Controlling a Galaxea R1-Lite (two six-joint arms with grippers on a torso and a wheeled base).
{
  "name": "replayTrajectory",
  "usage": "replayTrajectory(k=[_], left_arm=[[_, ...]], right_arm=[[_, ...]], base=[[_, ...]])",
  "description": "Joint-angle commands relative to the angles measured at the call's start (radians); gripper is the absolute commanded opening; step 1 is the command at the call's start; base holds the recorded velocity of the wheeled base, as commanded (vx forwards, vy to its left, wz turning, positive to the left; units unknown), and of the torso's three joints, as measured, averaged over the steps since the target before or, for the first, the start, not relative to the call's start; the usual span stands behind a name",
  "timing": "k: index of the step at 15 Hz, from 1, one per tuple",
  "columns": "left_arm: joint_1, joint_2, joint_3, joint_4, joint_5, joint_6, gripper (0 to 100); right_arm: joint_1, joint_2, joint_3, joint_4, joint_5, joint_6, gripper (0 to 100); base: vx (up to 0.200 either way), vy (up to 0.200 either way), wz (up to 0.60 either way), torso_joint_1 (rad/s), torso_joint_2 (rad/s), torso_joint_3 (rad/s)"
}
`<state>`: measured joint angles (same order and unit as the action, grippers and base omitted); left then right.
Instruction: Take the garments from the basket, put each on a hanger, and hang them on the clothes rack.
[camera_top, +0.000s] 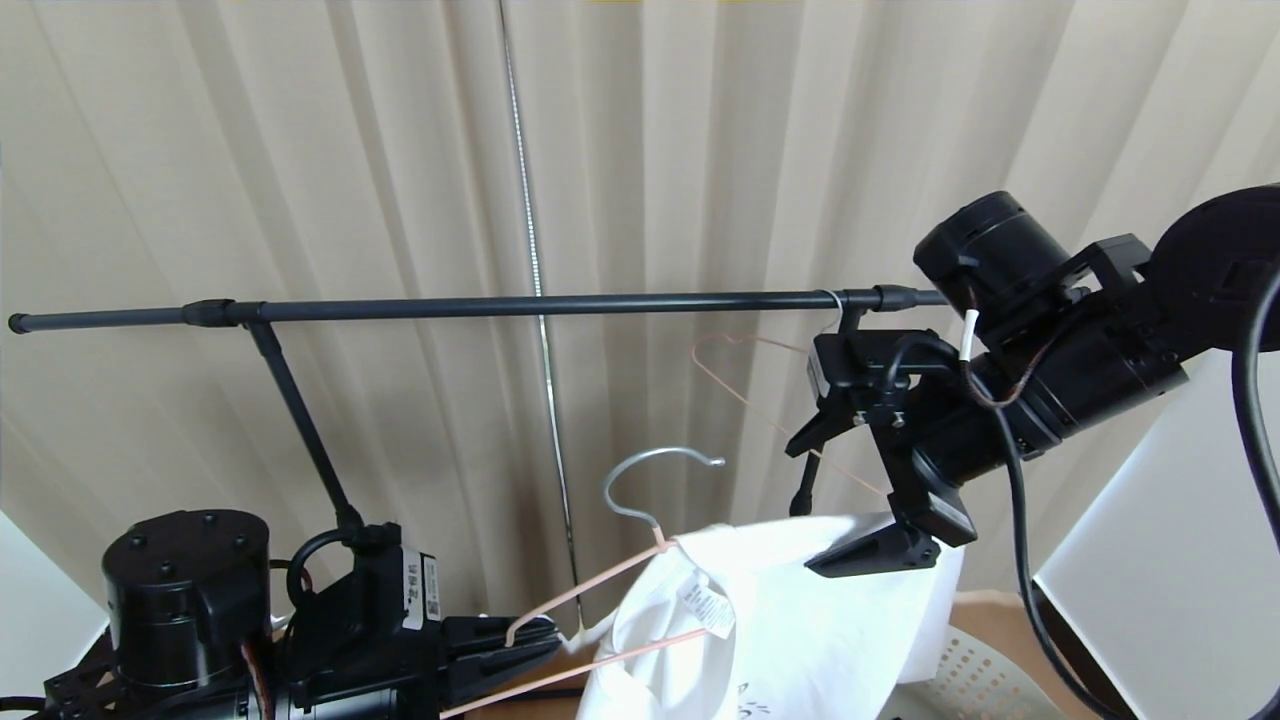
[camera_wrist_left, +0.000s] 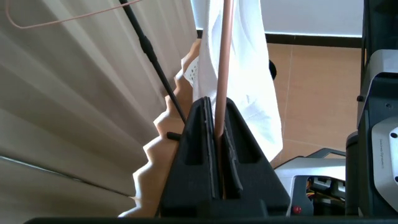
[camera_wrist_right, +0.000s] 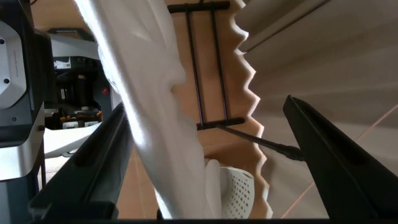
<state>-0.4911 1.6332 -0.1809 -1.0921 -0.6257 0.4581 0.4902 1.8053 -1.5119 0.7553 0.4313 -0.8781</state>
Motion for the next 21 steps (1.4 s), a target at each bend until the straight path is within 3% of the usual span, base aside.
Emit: replayTrajectory(k=[1,11,12,21], left_arm=[[0.0,-0.001,0.0,-0.002,0.0,0.002,0],[0.0,-0.016,0.001,-0.002,-0.002,0.002,0],[0.0,-0.016,0.001,-0.002,-0.002,0.004,0],[0.0,-0.01,-0.003,-0.002,0.0,-0.006,0]], right_arm=[[0.002,0.016,0.001,-0.001,0.001,0.001,100],[0.022,0.034,-0.002,-0.005,0.009,0.001,100],[0.022,0.034,-0.001,-0.017,0.009,0.002,0],[0.022,0.019,0.012,-0.031,0.04,0.007,0]], base=[[0.0,0.0,0.0,0.0,0.0,0.0],[0.0,0.0,0.0,0.0,0.0,0.0],[0.0,0.0,0.0,0.0,0.0,0.0],[0.0,0.0,0.0,0.0,0.0,0.0]])
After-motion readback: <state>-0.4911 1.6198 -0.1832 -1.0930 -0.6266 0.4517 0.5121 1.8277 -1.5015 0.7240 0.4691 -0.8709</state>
